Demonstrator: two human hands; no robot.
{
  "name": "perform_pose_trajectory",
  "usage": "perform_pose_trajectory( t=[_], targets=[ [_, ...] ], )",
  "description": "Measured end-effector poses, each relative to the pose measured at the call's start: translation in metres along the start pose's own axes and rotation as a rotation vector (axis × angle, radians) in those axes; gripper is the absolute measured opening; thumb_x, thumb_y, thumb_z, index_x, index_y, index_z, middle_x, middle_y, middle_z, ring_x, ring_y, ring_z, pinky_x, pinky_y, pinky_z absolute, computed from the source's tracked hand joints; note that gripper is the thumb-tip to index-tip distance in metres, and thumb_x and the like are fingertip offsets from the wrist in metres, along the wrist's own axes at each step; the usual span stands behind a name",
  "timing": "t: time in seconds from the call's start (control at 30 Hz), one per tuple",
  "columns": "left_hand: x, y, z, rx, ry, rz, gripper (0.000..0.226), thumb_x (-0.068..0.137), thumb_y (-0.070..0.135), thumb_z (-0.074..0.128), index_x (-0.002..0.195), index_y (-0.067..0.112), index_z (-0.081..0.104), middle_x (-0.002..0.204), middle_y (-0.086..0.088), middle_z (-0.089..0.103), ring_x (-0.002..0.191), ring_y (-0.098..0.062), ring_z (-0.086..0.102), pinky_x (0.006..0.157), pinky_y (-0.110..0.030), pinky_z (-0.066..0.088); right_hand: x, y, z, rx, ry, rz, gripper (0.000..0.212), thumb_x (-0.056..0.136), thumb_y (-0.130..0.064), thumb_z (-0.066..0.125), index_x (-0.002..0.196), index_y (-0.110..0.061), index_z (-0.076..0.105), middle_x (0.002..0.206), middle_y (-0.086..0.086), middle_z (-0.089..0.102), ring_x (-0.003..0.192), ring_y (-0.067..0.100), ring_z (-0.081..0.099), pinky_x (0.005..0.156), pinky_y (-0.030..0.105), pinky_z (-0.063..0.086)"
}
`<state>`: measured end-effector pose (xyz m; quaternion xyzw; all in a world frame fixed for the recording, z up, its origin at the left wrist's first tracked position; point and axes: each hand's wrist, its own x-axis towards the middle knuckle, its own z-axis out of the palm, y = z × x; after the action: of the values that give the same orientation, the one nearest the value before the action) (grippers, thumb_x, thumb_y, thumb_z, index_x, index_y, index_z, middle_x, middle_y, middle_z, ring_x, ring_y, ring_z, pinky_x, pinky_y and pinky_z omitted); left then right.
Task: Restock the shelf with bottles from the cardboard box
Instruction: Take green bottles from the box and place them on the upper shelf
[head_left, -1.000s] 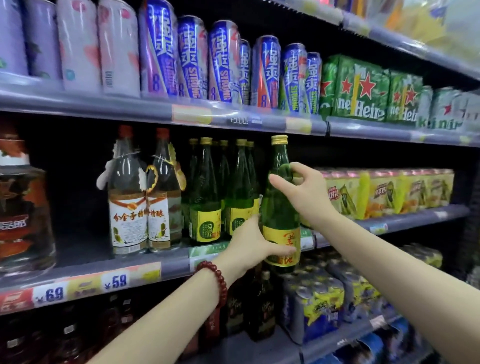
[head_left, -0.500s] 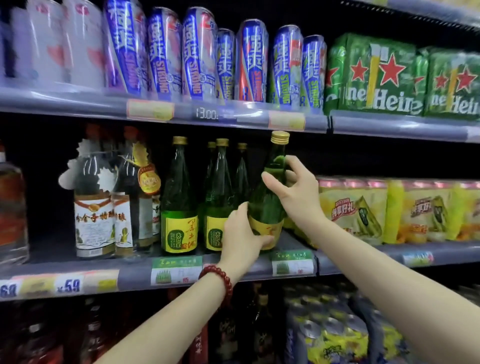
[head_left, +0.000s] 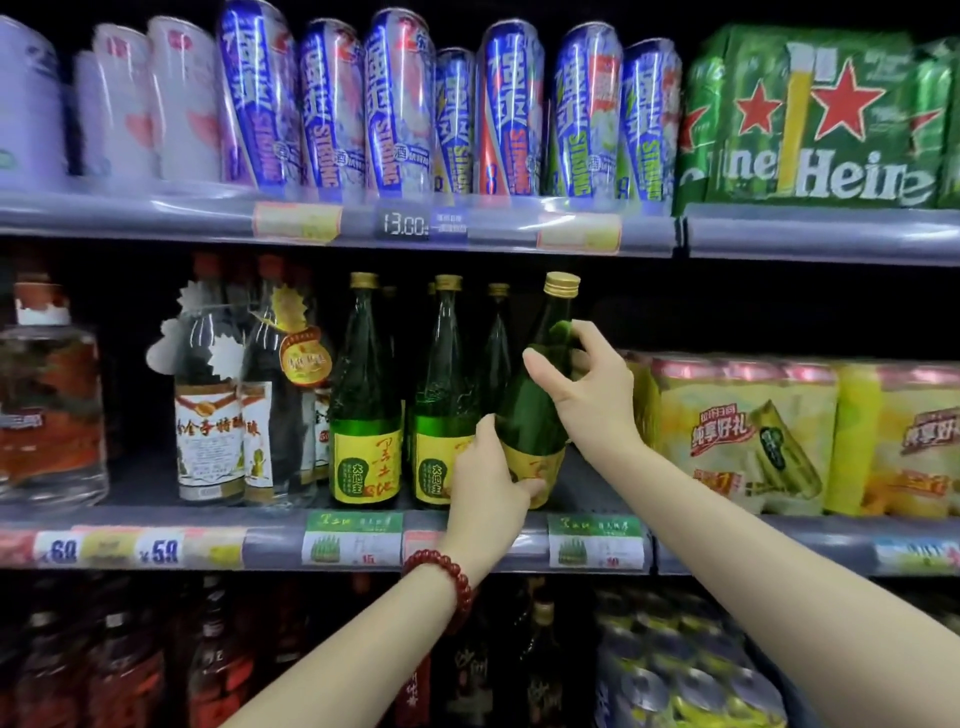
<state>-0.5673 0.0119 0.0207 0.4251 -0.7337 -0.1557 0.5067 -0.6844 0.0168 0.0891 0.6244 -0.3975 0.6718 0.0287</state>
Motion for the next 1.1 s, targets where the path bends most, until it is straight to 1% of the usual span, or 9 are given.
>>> perform_pose_trajectory(
  t=[0.1, 0.27, 0.43, 0.53, 0.7, 0.87, 0.93, 1.03, 1.1],
  targets=[
    [0.001, -0.002, 0.001, 0.006, -0.013, -0.013, 0.078, 0.076, 0.022, 0.079, 0.138, 0.01, 0.034, 0.129, -0.006, 0.055, 0.12, -0.02, 0.051, 0.091, -0.017, 0.037, 0.01, 0.003, 0.002, -0.06, -0.047, 0.07, 0.032, 0.083, -0.043, 0.068, 0.108, -0.026, 0.059, 0.097, -0.019, 0.065, 0.094, 0.0, 0.062, 0.08, 0.018, 0.051],
    [0.001, -0.003, 0.003, 0.12, -0.021, 0.005, 0.079, 0.082, 0.033, 0.073, 0.143, 0.006, 0.03, 0.135, -0.009, 0.053, 0.124, -0.022, 0.05, 0.1, -0.028, 0.042, 0.019, 0.01, 0.009, -0.104, -0.116, 0.213, 0.065, 0.082, -0.052, 0.066, 0.135, -0.018, 0.05, 0.125, 0.003, 0.061, 0.121, 0.02, 0.053, 0.094, 0.03, 0.047],
    [-0.006, -0.003, 0.013, 0.217, -0.046, -0.023, 0.092, 0.091, 0.041, 0.058, 0.152, 0.004, 0.001, 0.156, -0.011, 0.027, 0.141, -0.021, 0.033, 0.109, -0.025, 0.031, 0.023, 0.013, 0.013, -0.15, -0.153, 0.274, 0.074, 0.079, -0.055, 0.067, 0.14, -0.018, 0.045, 0.134, 0.008, 0.056, 0.129, 0.027, 0.046, 0.105, 0.045, 0.043],
    [-0.012, -0.003, 0.019, 0.229, -0.009, -0.026, 0.089, 0.093, 0.041, 0.053, 0.151, 0.006, -0.003, 0.16, -0.008, 0.013, 0.146, -0.019, 0.02, 0.115, -0.023, 0.023, 0.02, 0.01, 0.014, -0.157, -0.138, 0.268, 0.075, 0.079, -0.054, 0.068, 0.14, -0.017, 0.044, 0.137, 0.009, 0.054, 0.13, 0.026, 0.046, 0.106, 0.04, 0.043],
    [-0.022, -0.003, 0.019, 0.049, 0.072, -0.065, 0.077, 0.093, 0.025, 0.059, 0.153, 0.012, 0.012, 0.157, -0.005, 0.025, 0.144, -0.017, 0.025, 0.114, -0.025, 0.023, 0.016, 0.009, 0.012, -0.174, -0.18, 0.303, 0.08, 0.075, -0.057, 0.069, 0.141, -0.019, 0.043, 0.139, 0.008, 0.052, 0.133, 0.026, 0.044, 0.107, 0.045, 0.043],
    [-0.02, -0.01, 0.001, -0.083, 0.006, -0.06, 0.068, 0.088, 0.017, 0.065, 0.147, 0.013, 0.032, 0.141, -0.005, 0.048, 0.131, -0.018, 0.045, 0.109, -0.038, 0.04, -0.01, 0.013, 0.007, -0.203, -0.212, 0.344, 0.09, 0.072, -0.057, 0.072, 0.146, -0.023, 0.034, 0.145, 0.005, 0.046, 0.134, 0.024, 0.041, 0.103, 0.038, 0.039],
    [-0.02, -0.015, -0.007, -0.08, -0.013, -0.05, 0.061, 0.085, 0.018, 0.066, 0.141, 0.014, 0.043, 0.134, -0.002, 0.054, 0.122, -0.015, 0.052, 0.105, -0.031, 0.044, -0.028, 0.016, 0.002, -0.253, -0.239, 0.357, 0.092, 0.071, -0.054, 0.074, 0.147, -0.025, 0.03, 0.143, 0.002, 0.047, 0.129, 0.021, 0.045, 0.1, 0.032, 0.042],
    [-0.02, -0.025, -0.02, -0.009, -0.02, -0.003, 0.038, 0.083, 0.017, 0.066, 0.121, 0.02, 0.06, 0.117, 0.004, 0.064, 0.105, -0.007, 0.059, 0.089, -0.016, 0.042, -0.057, 0.017, -0.007, -0.371, -0.287, 0.303, 0.088, 0.072, -0.036, 0.08, 0.146, -0.021, 0.033, 0.121, -0.008, 0.058, 0.094, -0.003, 0.051, 0.076, 0.003, 0.04],
    [-0.019, -0.029, -0.031, 0.01, -0.032, -0.002, 0.028, 0.083, 0.017, 0.067, 0.111, 0.02, 0.065, 0.108, 0.003, 0.067, 0.097, -0.007, 0.061, 0.084, -0.015, 0.043, -0.07, 0.016, -0.01, -0.474, -0.299, 0.262, 0.076, 0.075, -0.025, 0.079, 0.14, -0.016, 0.04, 0.119, -0.002, 0.063, 0.095, 0.002, 0.056, 0.079, 0.011, 0.043]
  ],
)
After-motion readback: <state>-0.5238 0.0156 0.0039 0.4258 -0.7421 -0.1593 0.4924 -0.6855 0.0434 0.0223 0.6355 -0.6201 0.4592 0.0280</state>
